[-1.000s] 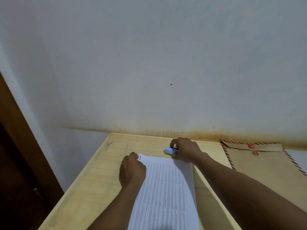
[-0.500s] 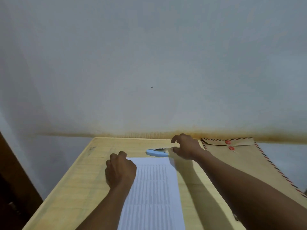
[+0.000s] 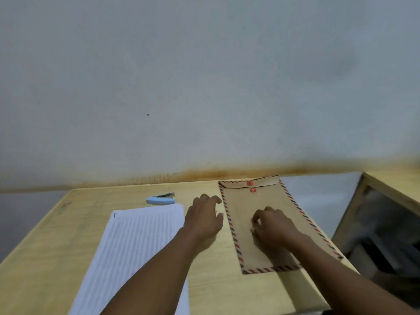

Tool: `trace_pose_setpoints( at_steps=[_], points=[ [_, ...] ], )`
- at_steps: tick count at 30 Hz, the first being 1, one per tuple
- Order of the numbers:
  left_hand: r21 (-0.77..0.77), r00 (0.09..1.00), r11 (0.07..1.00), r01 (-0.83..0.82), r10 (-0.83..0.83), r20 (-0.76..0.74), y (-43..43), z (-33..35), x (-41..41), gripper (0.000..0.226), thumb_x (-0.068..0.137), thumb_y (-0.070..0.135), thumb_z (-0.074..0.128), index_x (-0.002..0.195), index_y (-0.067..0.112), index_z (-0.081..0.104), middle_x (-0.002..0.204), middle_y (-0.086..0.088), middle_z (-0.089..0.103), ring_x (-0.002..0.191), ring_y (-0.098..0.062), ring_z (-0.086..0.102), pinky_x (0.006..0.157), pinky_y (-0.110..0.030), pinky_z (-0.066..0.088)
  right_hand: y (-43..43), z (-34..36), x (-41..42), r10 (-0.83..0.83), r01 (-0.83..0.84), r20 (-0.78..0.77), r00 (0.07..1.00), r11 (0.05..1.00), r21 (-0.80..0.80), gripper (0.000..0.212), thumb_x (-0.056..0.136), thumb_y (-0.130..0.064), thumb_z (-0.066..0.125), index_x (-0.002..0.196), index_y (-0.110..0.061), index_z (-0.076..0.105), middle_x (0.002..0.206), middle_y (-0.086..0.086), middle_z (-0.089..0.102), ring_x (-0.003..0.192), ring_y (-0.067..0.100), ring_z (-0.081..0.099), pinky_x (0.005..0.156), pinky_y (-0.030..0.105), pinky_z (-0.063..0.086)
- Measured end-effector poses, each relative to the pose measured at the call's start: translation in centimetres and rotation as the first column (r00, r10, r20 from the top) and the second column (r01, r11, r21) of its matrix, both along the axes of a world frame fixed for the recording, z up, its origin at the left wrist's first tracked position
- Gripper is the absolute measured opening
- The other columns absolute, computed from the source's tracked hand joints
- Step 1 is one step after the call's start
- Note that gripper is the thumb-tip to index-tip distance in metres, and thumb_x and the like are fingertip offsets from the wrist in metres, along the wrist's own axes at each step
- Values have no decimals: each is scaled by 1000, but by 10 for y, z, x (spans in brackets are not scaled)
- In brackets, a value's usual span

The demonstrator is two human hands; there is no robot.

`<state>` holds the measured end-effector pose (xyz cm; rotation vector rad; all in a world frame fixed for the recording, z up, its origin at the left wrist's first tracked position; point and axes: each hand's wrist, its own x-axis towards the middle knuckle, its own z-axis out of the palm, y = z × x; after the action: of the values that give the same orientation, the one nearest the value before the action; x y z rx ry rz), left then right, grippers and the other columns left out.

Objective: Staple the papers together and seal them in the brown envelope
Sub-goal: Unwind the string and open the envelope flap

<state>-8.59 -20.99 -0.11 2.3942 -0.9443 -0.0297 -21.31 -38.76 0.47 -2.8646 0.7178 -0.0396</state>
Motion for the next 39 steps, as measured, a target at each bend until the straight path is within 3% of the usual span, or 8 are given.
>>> trace_pose_setpoints(
  at_steps=[8,12,17,21,23,29,36,39],
  points=[
    [115,998,993,30,-37,57,-24,-24,-17,56,101,44,52,153,25,42,161,-2,36,149,-24,31,120,-41,32,51,2,-50,186,-186,-10,982,982,15,33,90,-50,58,117,-32,62,114,-4,57,106,19,52,86,36,50],
    [176,997,982,69,-76,34,-20,-39,-12,58,102,48,47,154,23,42,163,-3,37,151,-23,30,122,-39,28,34,-7,-34,83,-106,140,987,980,166,23,86,-44,60,102,-30,69,100,-7,66,90,13,62,81,38,57],
    [102,995,994,47,-56,85,-12,-52,-13,58,101,55,42,153,29,43,164,4,37,152,-17,29,123,-36,25,2,-20,10,-86,35,338,937,987,157,24,88,-38,68,106,-23,74,100,-2,71,85,12,63,76,36,58],
    [82,996,996,42,-48,77,-12,-53,-11,59,100,57,43,153,32,43,164,7,36,152,-15,28,123,-35,23,-2,-27,30,-88,40,316,945,987,154,18,86,-40,73,92,-24,77,88,-6,71,78,9,61,70,30,55],
    [73,996,996,43,-49,79,-13,-54,-10,59,99,58,44,152,32,44,164,7,36,152,-14,28,123,-35,23,-2,-31,35,-73,31,331,941,991,130,15,88,-37,71,85,-22,75,85,-4,70,79,12,61,72,35,57],
    [68,994,997,43,-49,95,-14,-56,-9,59,98,59,42,152,33,43,163,9,35,151,-12,28,123,-34,23,5,-29,45,61,-67,204,977,998,21,15,99,-34,49,88,-25,53,101,0,61,96,18,50,89,40,47],
    [66,990,997,42,-50,128,-13,-55,-9,59,98,58,39,151,33,43,161,10,37,150,-12,29,123,-33,23,-2,0,122,-50,-38,283,958,954,297,18,100,-24,45,86,-24,55,101,2,65,102,27,59,90,44,49],
    [63,990,997,39,-47,131,-14,-54,-9,59,97,57,40,151,34,43,161,10,35,149,-11,28,124,-33,21,-14,13,142,-247,-30,335,909,763,645,19,105,-21,41,97,-12,56,99,3,66,97,23,61,76,33,46]
  ],
)
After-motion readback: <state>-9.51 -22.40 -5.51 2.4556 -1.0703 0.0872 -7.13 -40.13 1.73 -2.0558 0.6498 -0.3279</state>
